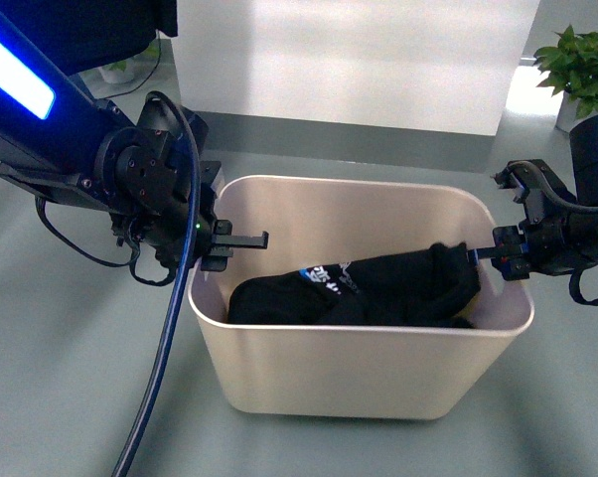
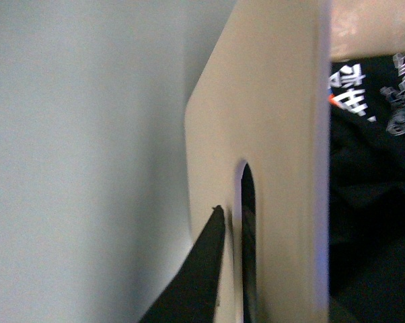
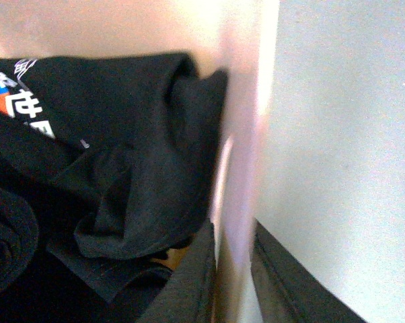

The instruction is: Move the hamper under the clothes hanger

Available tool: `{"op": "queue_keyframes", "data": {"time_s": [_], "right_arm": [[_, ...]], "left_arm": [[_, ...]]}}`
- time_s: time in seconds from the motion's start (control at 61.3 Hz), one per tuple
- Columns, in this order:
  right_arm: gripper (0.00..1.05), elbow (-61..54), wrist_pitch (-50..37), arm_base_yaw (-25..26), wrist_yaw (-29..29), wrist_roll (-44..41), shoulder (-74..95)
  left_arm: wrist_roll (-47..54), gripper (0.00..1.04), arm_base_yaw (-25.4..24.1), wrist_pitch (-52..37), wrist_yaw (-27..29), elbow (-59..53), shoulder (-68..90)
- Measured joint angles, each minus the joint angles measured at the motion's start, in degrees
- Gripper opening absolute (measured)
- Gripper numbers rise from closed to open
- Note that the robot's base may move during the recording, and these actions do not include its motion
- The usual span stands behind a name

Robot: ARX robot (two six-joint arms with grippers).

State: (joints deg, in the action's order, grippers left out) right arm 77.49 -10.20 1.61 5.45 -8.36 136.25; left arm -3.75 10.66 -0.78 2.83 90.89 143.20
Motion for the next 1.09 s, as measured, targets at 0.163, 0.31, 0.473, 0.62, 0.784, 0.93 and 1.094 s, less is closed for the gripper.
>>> {"op": "queue_keyframes", "data": {"time_s": [0.163,0.31,0.473,0.62,0.784,0.93,1.094], "right_arm": [[0.49,0.02,-0.13,0.22,-0.02,-0.42,-0.28],[0.68,0.02,-0.13,0.28,-0.04,-0.46,-0.28],[0.97,0.02,-0.15,0.24,-0.02,-0.48,-0.31],[0.97,0.02,-0.15,0.28,-0.04,-0.48,-0.31],[0.97,0.02,-0.15,0.28,-0.04,-0.48,-0.31],[0.97,-0.39,-1.99,0.24,-0.77,0.24,-0.31],[0.97,-4.52,-16.96,0.00,-2.43,9.14,-1.01]], "left_arm": [[1.44,0.34,-0.83,0.02,2.14,-0.04,0.00],[2.01,0.54,-1.44,0.02,1.66,-0.04,-0.09],[2.32,0.84,-0.87,0.02,1.38,-0.04,-0.09],[2.40,0.98,-0.76,0.02,1.31,-0.04,-0.09],[2.40,0.98,-0.79,0.02,1.31,-0.04,-0.11],[7.72,0.98,-1.57,-17.44,-13.53,-6.03,-0.50],[9.73,0.98,-1.92,-27.04,-19.32,-8.85,-2.29]]}}
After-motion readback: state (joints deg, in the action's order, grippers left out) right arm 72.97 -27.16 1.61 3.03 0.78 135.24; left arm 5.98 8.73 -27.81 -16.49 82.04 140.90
